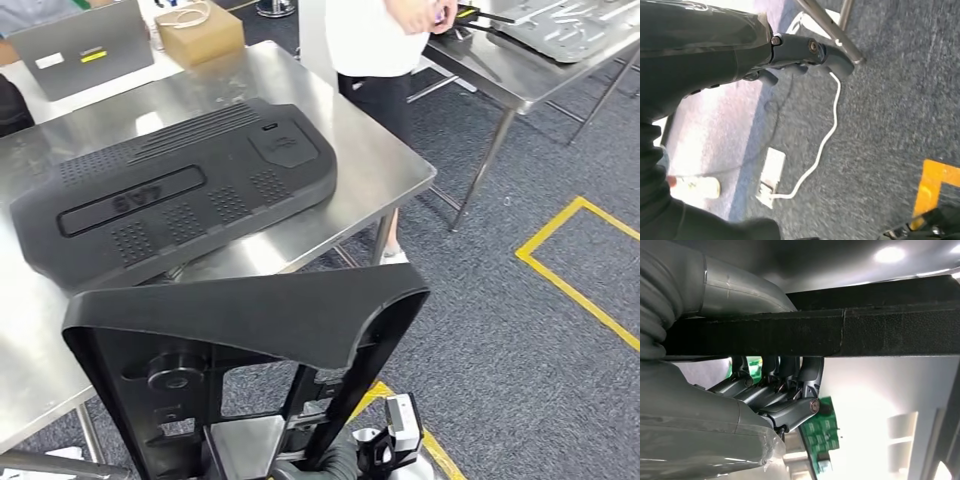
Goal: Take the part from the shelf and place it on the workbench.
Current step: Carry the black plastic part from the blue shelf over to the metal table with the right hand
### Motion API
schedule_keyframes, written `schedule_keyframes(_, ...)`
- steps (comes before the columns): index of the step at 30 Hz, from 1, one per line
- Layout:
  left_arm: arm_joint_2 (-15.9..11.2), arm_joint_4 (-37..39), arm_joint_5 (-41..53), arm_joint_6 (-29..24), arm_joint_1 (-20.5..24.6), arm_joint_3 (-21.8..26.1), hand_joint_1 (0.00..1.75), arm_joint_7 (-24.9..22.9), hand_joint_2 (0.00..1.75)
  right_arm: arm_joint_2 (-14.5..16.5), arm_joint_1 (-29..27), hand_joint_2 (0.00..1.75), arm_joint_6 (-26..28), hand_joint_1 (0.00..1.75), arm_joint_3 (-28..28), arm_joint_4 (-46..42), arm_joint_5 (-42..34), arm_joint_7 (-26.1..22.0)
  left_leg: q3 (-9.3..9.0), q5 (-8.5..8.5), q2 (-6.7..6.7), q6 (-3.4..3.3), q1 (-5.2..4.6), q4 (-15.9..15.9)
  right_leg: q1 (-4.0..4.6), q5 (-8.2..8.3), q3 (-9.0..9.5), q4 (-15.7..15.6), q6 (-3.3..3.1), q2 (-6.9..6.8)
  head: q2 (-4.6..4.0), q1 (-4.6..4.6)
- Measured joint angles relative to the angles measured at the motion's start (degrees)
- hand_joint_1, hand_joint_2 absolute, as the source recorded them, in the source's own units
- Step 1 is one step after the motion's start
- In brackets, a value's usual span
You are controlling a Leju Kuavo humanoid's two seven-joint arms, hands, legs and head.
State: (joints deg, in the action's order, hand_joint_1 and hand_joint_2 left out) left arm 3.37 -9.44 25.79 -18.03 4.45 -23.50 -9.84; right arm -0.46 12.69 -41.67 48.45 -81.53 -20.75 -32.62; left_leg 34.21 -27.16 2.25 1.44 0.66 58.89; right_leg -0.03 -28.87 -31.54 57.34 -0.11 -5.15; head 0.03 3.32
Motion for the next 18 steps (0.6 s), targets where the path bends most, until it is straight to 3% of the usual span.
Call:
schedule_keyframes(2, 0.08, 0.0, 0.0, 0.05, 0.02, 0.0, 0.0, 0.14, 1.75, 0.02, 0.07, 1.75, -0.01, 1.75, 0.0, -0.02, 0.03, -0.02, 0.02, -0.17, -0.69, -1.37, -0.4, -0.26, -0.07, -0.16, 0.18, 0.13, 0.4, -0.84, 0.0, -0.04)
schedule_keyframes(4, 0.08, 0.0, -0.03, 0.1, -0.14, 0.01, 0.0, 0.22, 1.75, 0.06, 0.2, 1.75, -0.02, 1.75, 0.0, -0.05, 0.02, -0.04, -0.06, -0.11, -1.59, -2.26, -0.51, -0.33, -0.46, -1.11, 0.1, 0.97, 0.85, -0.13, 0.0, 0.0)
schedule_keyframes(6, 0.09, 0.0, -0.05, 0.13, -0.13, 0.02, 0.0, 0.25, 1.75, 0.05, 0.22, 1.75, -0.07, 1.75, 0.0, -0.07, 0.01, -0.05, -0.14, 0.0, -2.48, -2.96, -0.51, -0.38, -0.64, -4.09, -1.98, 5.81, 1.05, 2.49, 0.01, -0.03)
schedule_keyframes(8, 0.14, 0.0, -0.04, 0.23, -0.09, 0.01, 0.0, 0.27, 1.75, 0.0, 0.1, 1.75, -0.11, 1.75, -0.01, -0.04, 0.01, -0.06, -0.14, 0.03, -3.64, -3.34, -0.76, -0.37, -0.48, -7.35, -5.97, 13.93, 0.75, 4.35, 0.0, -0.06)
schedule_keyframes(9, 0.18, 0.0, -0.04, 0.32, -0.12, 0.0, 0.0, 0.28, 1.75, -0.02, 0.06, 1.75, -0.11, 1.75, -0.01, -0.02, 0.01, -0.06, -0.17, 0.02, -4.35, -3.45, -0.97, -0.36, -0.34, -7.84, -7.55, 16.71, 0.49, 4.7, 0.01, -0.05)
schedule_keyframes(10, 0.23, 0.0, -0.04, 0.39, -0.19, 0.0, 0.0, 0.28, 1.75, -0.02, 0.06, 1.75, -0.12, 1.75, -0.02, -0.01, 0.01, -0.06, -0.22, 0.02, -5.1, -3.52, -1.17, -0.36, -0.16, -7.19, -8.22, 17.37, 0.13, 4.91, 0.0, -0.04)
schedule_keyframes(11, 0.29, 0.0, -0.04, 0.45, -0.26, 0.0, 0.0, 0.29, 1.75, -0.02, 0.07, 1.75, -0.12, 1.75, -0.02, -0.01, 0.01, -0.06, -0.31, 0.02, -5.88, -3.57, -1.33, -0.35, 0.09, -5.44, -7.81, 15.66, -0.35, 5.24, 0.01, -0.02)
schedule_keyframes(12, 0.38, 0.0, -0.04, 0.49, -0.31, 0.0, 0.0, 0.29, 1.75, -0.02, 0.1, 1.75, -0.13, 1.75, -0.02, -0.03, 0.01, -0.06, -0.41, 0.01, -6.68, -3.6, -1.42, -0.35, 0.4, -2.97, -6.49, 12.0, -0.89, 5.95, 0.01, -0.02)
schedule_keyframes(14, 0.67, 0.0, -0.04, 0.5, -0.27, 0.0, 0.0, 0.32, 1.75, -0.04, 0.16, 1.75, -0.16, 1.75, -0.02, -0.05, 0.01, -0.06, -0.39, 0.02, -8.18, -3.58, -1.39, -0.33, 0.78, 0.72, -3.58, 4.68, -1.86, 8.43, 0.0, 0.04)
schedule_keyframes(16, 0.89, 0.0, -0.04, 0.43, -0.24, 0.0, 0.0, 0.35, 1.75, -0.04, 0.21, 1.75, -0.24, 1.75, -0.01, -0.06, 0.01, -0.07, -0.1, 0.1, -9.43, -3.36, -1.09, -0.34, 0.94, 1.46, -2.28, 1.59, -2.24, 9.59, -0.01, 0.02)
schedule_keyframes(18, 0.86, 0.0, -0.03, 0.35, -0.33, 0.0, 0.0, 0.37, 1.75, 0.08, 0.33, 1.75, -0.3, 1.75, 0.01, -0.17, 0.01, -0.08, 0.11, 0.15, -10.33, -2.92, -0.92, -0.42, 0.85, 1.46, -1.78, 0.54, -2.22, 8.46, 0.0, -0.02)
